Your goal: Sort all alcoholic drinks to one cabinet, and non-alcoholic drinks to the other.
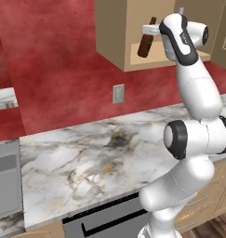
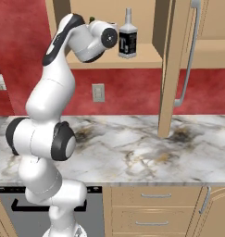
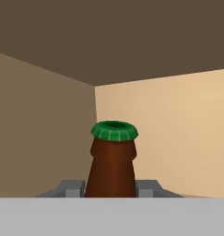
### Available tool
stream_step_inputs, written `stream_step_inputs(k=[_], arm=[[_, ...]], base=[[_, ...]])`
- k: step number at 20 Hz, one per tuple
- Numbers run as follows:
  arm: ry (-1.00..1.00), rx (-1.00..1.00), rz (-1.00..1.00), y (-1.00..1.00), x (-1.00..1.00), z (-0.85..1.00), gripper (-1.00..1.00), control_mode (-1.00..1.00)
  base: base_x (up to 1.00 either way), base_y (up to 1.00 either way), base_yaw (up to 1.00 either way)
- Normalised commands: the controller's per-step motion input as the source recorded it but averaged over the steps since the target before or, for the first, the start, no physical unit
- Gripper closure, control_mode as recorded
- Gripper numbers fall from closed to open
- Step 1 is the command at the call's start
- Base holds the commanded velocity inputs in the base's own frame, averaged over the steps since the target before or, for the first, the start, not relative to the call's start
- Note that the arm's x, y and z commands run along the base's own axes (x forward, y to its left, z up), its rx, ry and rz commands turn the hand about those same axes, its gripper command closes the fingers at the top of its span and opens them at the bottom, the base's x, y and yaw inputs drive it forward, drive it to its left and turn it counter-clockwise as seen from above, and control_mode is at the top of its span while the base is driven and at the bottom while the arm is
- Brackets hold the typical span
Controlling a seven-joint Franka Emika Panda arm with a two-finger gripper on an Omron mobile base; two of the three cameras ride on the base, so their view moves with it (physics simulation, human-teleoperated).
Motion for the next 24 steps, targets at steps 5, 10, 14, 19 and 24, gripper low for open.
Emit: stream_step_inputs(k=[5,10,14,19,24], arm=[[0.00,0.00,0.00,0.06,0.20,-0.26,1.00,-1.00],[0.00,0.00,0.00,0.34,0.17,-0.22,-1.00,-1.00],[0.00,0.00,0.00,0.23,0.08,-0.01,-1.00,-1.00],[-0.02,0.00,0.00,0.00,0.00,0.00,-1.00,-1.00],[-0.02,0.00,0.00,0.00,-0.04,0.02,-1.00,-1.00]], base=[[0.00,0.00,0.00],[0.00,0.00,0.00],[0.00,0.00,0.00],[0.00,0.00,0.00],[0.00,0.00,0.00]])
